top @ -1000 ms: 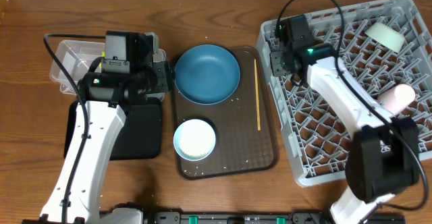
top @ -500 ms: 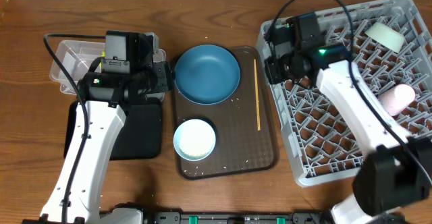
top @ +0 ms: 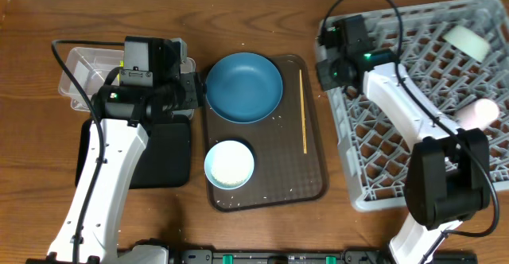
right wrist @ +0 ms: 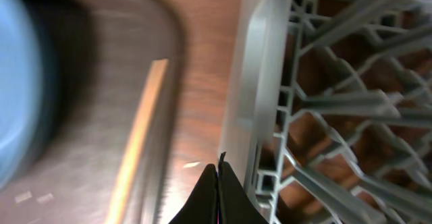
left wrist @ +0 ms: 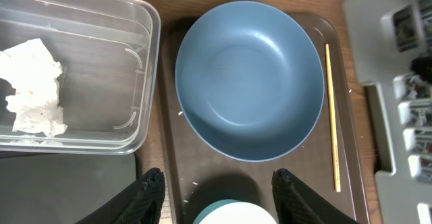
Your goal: Sort waste into correct bins and load items into the dishwasher rack
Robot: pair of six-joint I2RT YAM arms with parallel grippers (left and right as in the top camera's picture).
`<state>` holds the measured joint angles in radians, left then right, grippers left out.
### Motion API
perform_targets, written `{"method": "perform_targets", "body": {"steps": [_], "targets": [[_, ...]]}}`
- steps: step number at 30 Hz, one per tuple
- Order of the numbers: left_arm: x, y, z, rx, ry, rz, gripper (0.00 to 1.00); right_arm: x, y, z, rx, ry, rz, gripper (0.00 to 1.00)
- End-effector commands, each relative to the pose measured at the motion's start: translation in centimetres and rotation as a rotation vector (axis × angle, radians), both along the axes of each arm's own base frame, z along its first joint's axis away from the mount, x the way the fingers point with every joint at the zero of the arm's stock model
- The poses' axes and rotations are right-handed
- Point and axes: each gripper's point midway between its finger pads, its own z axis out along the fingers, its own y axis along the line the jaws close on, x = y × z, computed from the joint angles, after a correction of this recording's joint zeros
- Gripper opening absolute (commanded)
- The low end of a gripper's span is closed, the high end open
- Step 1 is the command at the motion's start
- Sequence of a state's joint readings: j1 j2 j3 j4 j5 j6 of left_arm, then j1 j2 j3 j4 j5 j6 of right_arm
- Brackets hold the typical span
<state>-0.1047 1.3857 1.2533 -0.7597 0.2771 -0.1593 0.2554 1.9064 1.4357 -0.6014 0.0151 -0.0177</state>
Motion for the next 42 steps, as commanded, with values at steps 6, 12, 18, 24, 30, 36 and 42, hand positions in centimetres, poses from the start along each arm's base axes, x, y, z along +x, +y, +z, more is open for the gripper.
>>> {"method": "perform_targets", "body": {"steps": [6,12,18,24,30,36,42], "targets": [[0.0,0.3,-0.2,0.011,0.003,0.005,0.54,1.3,-11.0,0.5,-0.182,-0.029,-0.265,0.02],[0.0,0.3,-0.2,0.011,0.003,0.005,0.54,1.5,-10.5,0.4,-0.108,-0.025,-0.246,0.02],[0.0,0.3,-0.2,0.011,0.003,0.005,0.54,1.4,-6.5,1.5,-0.022,-0.038,-0.132,0.17],[0.0,0.3,-0.2,0.011,0.003,0.005,0.54,1.4,-6.5,6.8,0.007,-0.161,-0.185,0.11],[0.0,0.3,-0.2,0.011,0.003,0.005,0.54,0.0,-11.0,9.4,-0.082,-0.203,-0.386,0.04],[0.0,0.3,-0.2,0.011,0.003,0.005,0.54,-2.1,-13.6,5.4,-0.135,-0.033,-0.437,0.02],[0.0,0.3,-0.3,0.012,0.006,0.005,0.54,-3.3,-14.1,1.3,-0.153,0.104,-0.452,0.01]]}}
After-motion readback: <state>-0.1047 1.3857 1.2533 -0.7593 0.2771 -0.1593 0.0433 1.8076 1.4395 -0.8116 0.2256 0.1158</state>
